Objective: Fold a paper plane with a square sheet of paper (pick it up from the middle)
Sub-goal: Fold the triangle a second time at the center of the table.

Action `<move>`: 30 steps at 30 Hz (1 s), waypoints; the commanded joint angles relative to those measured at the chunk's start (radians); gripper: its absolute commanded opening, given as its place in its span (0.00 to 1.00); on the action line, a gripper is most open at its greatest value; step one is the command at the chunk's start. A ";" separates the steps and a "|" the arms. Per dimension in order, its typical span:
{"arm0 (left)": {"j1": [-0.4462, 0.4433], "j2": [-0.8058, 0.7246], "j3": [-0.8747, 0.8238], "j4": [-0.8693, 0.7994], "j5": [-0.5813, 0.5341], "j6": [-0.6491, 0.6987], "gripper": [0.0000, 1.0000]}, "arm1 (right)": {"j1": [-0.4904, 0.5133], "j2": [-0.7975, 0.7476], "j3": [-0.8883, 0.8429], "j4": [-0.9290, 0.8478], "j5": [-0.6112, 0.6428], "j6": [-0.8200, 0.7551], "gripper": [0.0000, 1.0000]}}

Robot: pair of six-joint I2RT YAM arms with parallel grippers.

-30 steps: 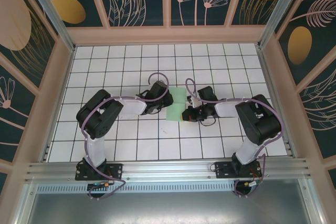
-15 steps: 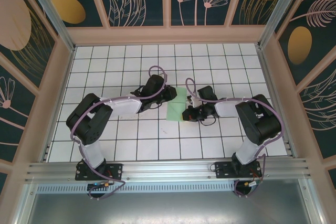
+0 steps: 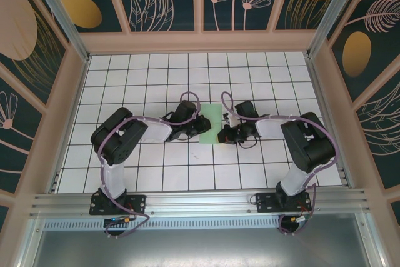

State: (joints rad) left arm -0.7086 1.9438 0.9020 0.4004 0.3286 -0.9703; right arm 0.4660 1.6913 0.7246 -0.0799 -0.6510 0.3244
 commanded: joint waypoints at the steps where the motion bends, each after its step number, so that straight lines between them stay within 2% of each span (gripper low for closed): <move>1: -0.003 0.036 0.024 -0.061 -0.030 0.023 0.17 | -0.005 -0.036 0.042 -0.066 0.023 0.010 0.06; 6: -0.003 0.037 0.015 -0.070 -0.026 0.034 0.16 | 0.029 -0.066 0.091 -0.075 0.030 0.025 0.07; 13: -0.003 0.029 0.007 -0.062 -0.033 0.029 0.16 | 0.053 0.010 0.140 -0.073 0.054 0.040 0.06; 22: -0.003 0.034 0.016 -0.072 -0.034 0.031 0.17 | 0.056 0.090 0.128 -0.081 0.076 0.018 0.06; 30: -0.003 0.036 0.017 -0.107 -0.069 0.039 0.16 | 0.048 0.072 0.097 -0.144 0.107 -0.026 0.06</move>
State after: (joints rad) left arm -0.7109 1.9480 0.9142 0.3820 0.3122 -0.9585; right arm 0.5144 1.7721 0.8501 -0.1360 -0.5915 0.3351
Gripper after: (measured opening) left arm 0.159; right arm 0.069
